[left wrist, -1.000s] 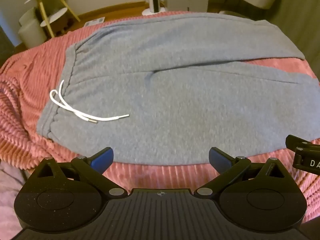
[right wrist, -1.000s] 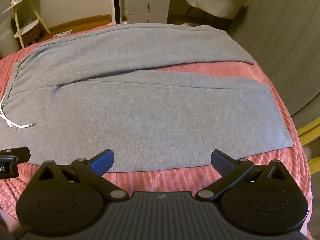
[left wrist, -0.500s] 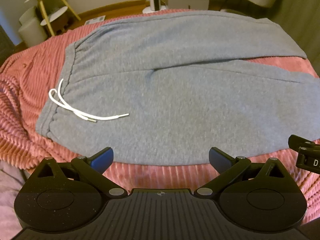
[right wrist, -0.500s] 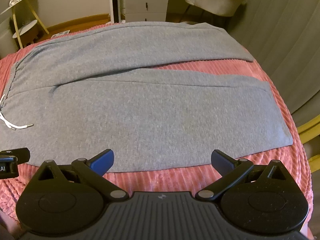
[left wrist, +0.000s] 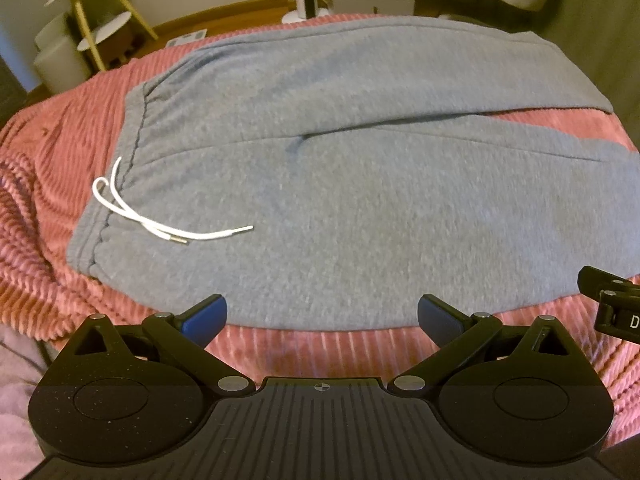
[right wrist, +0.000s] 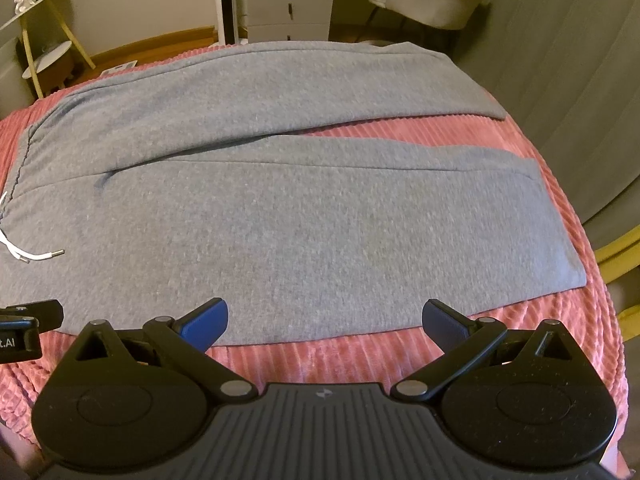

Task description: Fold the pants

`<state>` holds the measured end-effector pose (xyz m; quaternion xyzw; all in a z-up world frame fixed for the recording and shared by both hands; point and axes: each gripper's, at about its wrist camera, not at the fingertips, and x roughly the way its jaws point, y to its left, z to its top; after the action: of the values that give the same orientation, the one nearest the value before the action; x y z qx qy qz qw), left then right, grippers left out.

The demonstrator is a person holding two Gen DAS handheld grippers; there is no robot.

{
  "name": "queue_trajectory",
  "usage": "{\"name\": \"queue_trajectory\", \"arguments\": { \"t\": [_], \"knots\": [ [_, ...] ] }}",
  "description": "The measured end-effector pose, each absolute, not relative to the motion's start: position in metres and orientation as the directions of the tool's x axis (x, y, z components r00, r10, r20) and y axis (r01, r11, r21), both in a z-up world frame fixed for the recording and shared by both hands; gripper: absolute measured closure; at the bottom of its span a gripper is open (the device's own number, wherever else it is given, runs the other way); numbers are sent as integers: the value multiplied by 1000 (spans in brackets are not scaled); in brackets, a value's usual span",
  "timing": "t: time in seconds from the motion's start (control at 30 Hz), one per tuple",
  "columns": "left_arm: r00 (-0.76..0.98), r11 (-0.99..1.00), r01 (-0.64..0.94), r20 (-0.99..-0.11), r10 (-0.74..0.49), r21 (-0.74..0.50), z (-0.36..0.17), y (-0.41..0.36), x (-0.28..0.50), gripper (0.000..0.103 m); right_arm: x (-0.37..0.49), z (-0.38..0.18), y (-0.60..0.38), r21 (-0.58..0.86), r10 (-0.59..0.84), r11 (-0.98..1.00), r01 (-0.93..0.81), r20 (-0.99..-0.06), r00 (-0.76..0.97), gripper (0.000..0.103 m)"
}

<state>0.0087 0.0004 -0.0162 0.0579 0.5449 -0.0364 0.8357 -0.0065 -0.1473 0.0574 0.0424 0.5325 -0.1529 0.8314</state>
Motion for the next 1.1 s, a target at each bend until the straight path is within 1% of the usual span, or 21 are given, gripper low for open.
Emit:
{"name": "queue_trajectory", "arguments": {
  "t": [1.1],
  "knots": [
    [386,989,135,-922,1,58,-24,-4,14,0,-5,52,-152,-93,-215,943,318,-901,376,0]
  ]
}}
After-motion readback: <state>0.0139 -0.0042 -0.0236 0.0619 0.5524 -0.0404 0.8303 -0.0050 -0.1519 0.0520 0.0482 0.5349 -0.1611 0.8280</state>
